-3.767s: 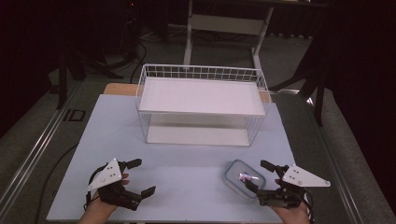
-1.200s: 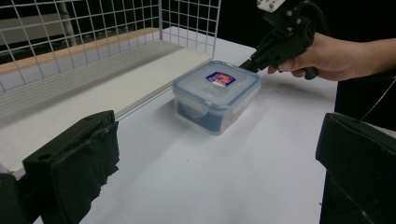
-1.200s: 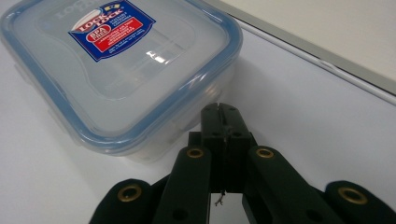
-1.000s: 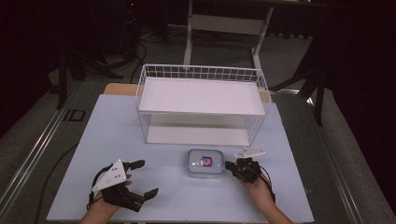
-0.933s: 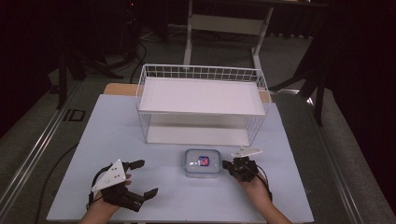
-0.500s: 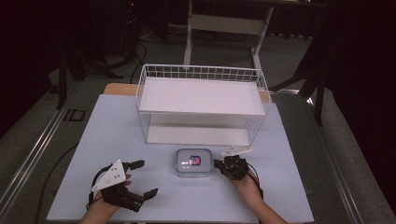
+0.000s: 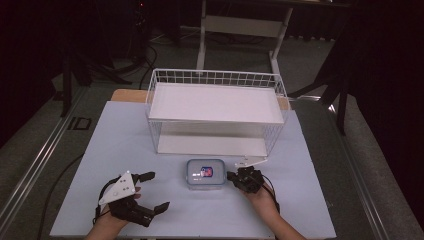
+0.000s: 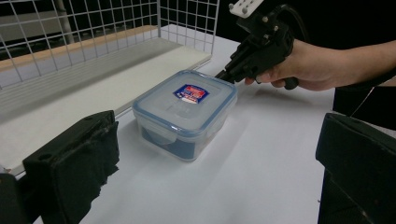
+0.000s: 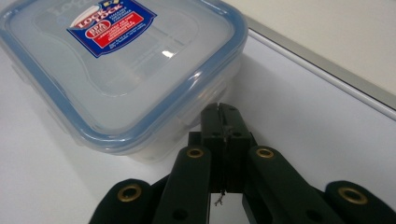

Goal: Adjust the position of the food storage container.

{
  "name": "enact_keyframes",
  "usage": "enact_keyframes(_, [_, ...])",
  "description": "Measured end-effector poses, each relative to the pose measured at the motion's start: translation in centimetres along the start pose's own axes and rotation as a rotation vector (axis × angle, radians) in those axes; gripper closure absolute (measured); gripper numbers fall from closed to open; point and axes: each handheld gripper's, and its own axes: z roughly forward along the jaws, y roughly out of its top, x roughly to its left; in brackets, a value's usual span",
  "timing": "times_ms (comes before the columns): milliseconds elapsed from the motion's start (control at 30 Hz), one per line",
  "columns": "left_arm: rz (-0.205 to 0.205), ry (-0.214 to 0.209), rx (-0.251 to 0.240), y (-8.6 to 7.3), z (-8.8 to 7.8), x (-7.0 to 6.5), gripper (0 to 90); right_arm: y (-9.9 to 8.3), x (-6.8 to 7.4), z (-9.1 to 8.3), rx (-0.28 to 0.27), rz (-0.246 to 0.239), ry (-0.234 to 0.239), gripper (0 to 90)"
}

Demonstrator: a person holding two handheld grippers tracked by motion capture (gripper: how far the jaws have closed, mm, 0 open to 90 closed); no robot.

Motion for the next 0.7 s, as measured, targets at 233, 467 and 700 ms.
enact_keyframes(233, [-0.009, 0.017, 0.017, -0.1, 0.2, 0.1, 0.4, -0.5, -0.1, -1.8, -0.025, 0.013, -0.011, 88.4])
enact_keyframes(467, [0.021, 0.013, -0.004, 0.2, 0.7, 0.1, 0.4, -0.8, 0.5, -4.9, -0.100, -0.034, 0.003, 52.6])
enact_keyframes(700, [0.053, 0.024, 0.025, 1.2, 1.9, -0.2, 0.5, 0.2, 1.2, -7.1, -0.196, -0.072, 0.035, 16.9])
